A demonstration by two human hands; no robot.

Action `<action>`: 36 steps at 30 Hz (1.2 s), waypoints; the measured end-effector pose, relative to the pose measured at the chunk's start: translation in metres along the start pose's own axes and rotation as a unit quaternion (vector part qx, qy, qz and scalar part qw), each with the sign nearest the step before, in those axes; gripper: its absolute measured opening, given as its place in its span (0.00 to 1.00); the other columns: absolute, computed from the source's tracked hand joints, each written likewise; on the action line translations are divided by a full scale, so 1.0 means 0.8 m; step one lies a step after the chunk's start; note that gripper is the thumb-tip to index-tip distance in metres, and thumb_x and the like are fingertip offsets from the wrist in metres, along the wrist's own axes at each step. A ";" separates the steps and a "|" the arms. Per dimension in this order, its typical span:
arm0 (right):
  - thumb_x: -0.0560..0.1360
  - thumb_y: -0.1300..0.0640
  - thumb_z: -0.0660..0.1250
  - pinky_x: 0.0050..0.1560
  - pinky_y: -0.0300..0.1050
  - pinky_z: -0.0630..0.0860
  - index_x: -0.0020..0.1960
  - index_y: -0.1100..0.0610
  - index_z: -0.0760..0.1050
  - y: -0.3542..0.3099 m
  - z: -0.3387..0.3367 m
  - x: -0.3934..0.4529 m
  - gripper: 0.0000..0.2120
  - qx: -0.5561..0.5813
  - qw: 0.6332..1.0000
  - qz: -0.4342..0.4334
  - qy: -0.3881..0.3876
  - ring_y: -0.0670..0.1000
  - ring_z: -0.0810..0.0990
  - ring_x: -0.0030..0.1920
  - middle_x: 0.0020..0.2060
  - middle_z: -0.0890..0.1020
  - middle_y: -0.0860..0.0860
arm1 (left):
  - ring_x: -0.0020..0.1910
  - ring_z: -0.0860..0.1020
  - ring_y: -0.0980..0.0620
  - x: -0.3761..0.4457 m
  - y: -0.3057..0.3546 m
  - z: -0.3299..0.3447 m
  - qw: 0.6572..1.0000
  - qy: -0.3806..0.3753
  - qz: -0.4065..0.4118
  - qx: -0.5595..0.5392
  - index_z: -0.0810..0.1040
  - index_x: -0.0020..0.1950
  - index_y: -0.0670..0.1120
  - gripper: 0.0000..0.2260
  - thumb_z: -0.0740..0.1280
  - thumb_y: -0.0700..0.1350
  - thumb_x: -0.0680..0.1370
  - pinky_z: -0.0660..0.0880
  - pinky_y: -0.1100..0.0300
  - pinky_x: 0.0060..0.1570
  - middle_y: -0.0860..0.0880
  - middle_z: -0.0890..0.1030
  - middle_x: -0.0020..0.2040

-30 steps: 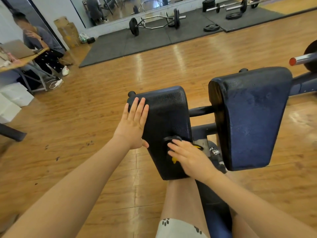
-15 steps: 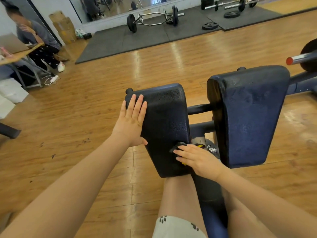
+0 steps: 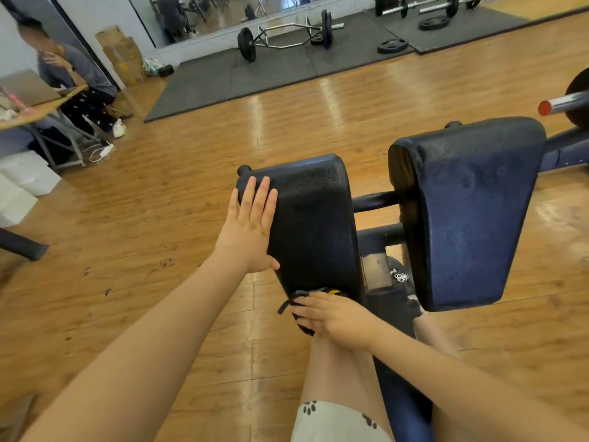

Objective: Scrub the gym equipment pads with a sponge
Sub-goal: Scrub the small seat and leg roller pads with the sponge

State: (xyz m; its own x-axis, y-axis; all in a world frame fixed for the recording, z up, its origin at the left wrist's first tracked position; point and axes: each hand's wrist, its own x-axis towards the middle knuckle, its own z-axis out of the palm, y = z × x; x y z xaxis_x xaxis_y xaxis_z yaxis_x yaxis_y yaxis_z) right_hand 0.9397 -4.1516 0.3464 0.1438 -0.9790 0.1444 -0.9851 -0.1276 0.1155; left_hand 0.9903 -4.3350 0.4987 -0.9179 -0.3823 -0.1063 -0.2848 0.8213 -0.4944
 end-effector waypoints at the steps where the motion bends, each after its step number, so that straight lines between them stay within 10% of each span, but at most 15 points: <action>1: 0.59 0.57 0.80 0.67 0.47 0.61 0.57 0.50 0.79 0.009 0.000 -0.014 0.28 0.004 1.000 0.006 0.009 0.49 0.73 0.65 0.62 0.77 0.48 | 0.71 0.27 0.37 0.000 0.000 0.000 1.000 0.000 0.001 -0.003 0.21 0.65 0.39 0.58 0.64 0.70 0.70 0.34 0.40 0.71 0.37 0.26 0.72; 10: 0.56 0.60 0.81 0.63 0.48 0.66 0.55 0.50 0.80 0.015 -0.011 -0.065 0.28 0.027 0.992 0.118 0.026 0.50 0.77 0.61 0.58 0.80 0.49 | 0.71 0.29 0.35 -0.006 0.004 0.000 1.000 0.029 0.003 0.003 0.22 0.66 0.36 0.58 0.65 0.68 0.71 0.33 0.42 0.71 0.35 0.29 0.73; 20: 0.58 0.54 0.80 0.68 0.47 0.58 0.54 0.49 0.80 -0.016 0.002 0.001 0.25 -0.018 0.999 -0.028 -0.022 0.49 0.73 0.65 0.60 0.79 0.47 | 0.73 0.32 0.35 -0.010 0.009 -0.006 0.999 0.029 -0.006 0.011 0.24 0.67 0.36 0.58 0.66 0.68 0.70 0.37 0.43 0.73 0.35 0.31 0.74; 30: 0.52 0.61 0.81 0.63 0.47 0.66 0.53 0.49 0.81 0.029 -0.009 -0.099 0.31 0.013 0.997 0.080 -0.011 0.49 0.77 0.60 0.57 0.80 0.47 | 0.72 0.32 0.33 -0.008 0.015 -0.007 1.000 0.023 -0.019 0.004 0.22 0.64 0.34 0.60 0.68 0.66 0.70 0.35 0.41 0.71 0.33 0.31 0.73; 36: 0.61 0.62 0.78 0.68 0.48 0.60 0.55 0.54 0.80 -0.012 -0.026 -0.012 0.22 0.025 0.997 0.000 0.074 0.52 0.74 0.64 0.59 0.79 0.51 | 0.72 0.32 0.32 -0.009 0.016 -0.008 0.999 0.021 -0.023 0.008 0.23 0.66 0.34 0.60 0.68 0.66 0.70 0.35 0.41 0.70 0.33 0.31 0.73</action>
State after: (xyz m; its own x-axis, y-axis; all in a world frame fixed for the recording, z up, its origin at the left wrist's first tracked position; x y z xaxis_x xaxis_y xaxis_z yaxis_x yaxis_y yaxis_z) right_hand 0.9494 -4.1377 0.3643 0.1530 -0.9454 0.2878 -0.9880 -0.1396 0.0666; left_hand 0.9913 -4.3195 0.4988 -0.9152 -0.4002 -0.0469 -0.3221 0.7966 -0.5115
